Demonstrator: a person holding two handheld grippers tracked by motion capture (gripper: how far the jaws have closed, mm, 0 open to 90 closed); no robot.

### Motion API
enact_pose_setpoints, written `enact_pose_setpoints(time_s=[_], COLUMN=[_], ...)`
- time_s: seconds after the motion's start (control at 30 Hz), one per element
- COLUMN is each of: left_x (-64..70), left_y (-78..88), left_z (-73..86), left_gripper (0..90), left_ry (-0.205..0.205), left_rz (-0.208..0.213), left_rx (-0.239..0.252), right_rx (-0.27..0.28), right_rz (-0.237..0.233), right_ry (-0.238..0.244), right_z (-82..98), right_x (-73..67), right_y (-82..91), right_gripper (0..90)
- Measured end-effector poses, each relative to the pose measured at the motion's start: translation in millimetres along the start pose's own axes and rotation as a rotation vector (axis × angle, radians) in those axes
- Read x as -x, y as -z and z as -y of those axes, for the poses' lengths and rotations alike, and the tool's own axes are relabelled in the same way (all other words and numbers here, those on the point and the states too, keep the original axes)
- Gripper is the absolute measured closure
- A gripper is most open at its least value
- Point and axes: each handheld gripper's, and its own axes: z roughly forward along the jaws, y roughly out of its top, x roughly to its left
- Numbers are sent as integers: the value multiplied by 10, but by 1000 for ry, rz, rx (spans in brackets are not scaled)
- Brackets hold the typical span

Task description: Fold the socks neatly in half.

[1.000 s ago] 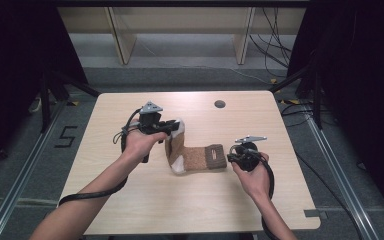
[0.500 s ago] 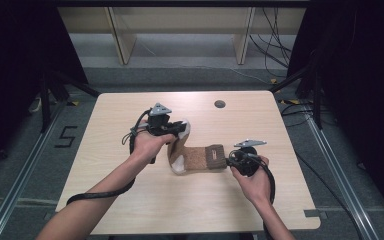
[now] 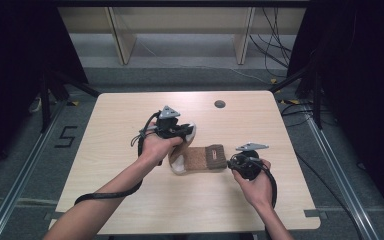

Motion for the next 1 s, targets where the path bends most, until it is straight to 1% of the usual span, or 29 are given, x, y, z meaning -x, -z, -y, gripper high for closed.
enact_pose_setpoints(time_s=[0.03,0.07,0.1,0.17,0.2,0.23,0.27,0.3,0.33,0.37,0.4,0.43,0.47,0.5,0.53,0.57,0.6,0.63,0.67,0.7,0.73,0.77,0.8,0.83,0.87,0.9,1.0], left_x=[1,6,5,14,14,25,34,33,51,51,68,65,81,83,88,91,97,100,104,114,121,131,136,137,151,152,157], left_y=[-9,-19,-28,-45,-48,-67,-77,-79,-99,-101,-122,-129,-151,-165,-180,-196,-213,-231,-246,-264,-278,-288,-302,-305,-322,-329,-347], left_z=[5,10,16,27,30,37,41,44,51,50,56,57,61,63,63,63,63,62,60,60,61,63,65,67,72,74,82], left_gripper=[805,805,805,805,805,805,805,805,805,805,805,805,805,805,805,805,805,805,805,805,805,806,805,805,806,805,805], left_ry=[-1,-2,-3,-6,-15,-5,-6,-14,-2,-15,-3,-19,-5,-6,-7,-6,-7,-8,-12,-8,-9,-11,-11,-21,-8,-12,-11], left_rz=[3,2,11,11,13,20,19,24,25,30,30,34,34,36,35,42,42,43,45,48,51,48,54,53,55,57,60], left_rx=[1,3,2,1,-10,0,0,-12,2,-11,1,-9,0,-2,-2,-4,-4,-5,-9,-6,-7,-10,-10,-20,-9,-10,-9], right_rx=[11,4,4,13,17,22,26,35,36,38,47,55,52,52,44,69,68,68,62,65,59,68,73,67,69,63,67], right_rz=[-6,4,4,8,4,6,10,8,6,14,10,3,10,5,16,12,9,17,15,24,19,18,16,22,19,26,19], right_ry=[-16,-11,-15,-8,-12,-22,-32,-34,-34,-21,-4,-39,-20,-25,-34,-35,-25,-16,-40,-37,-67,-43,-43,-39,-42,-39,-38], right_z=[16,29,42,66,75,81,83,86,92,93,96,110,116,124,134,150,153,157,167,172,180,182,187,186,187,186,182], right_x=[-9,-5,-6,5,10,3,4,13,16,17,25,8,24,30,33,46,80,101,108,122,110,141,144,145,143,138,134], right_y=[-9,5,7,9,9,14,22,25,33,34,32,31,39,44,59,44,54,64,70,73,80,73,67,71,70,74,58], right_gripper=[813,813,814,813,813,813,813,813,813,812,811,809,808,806,804,803,802,801,800,799,797,796,795,794,794,793,792])
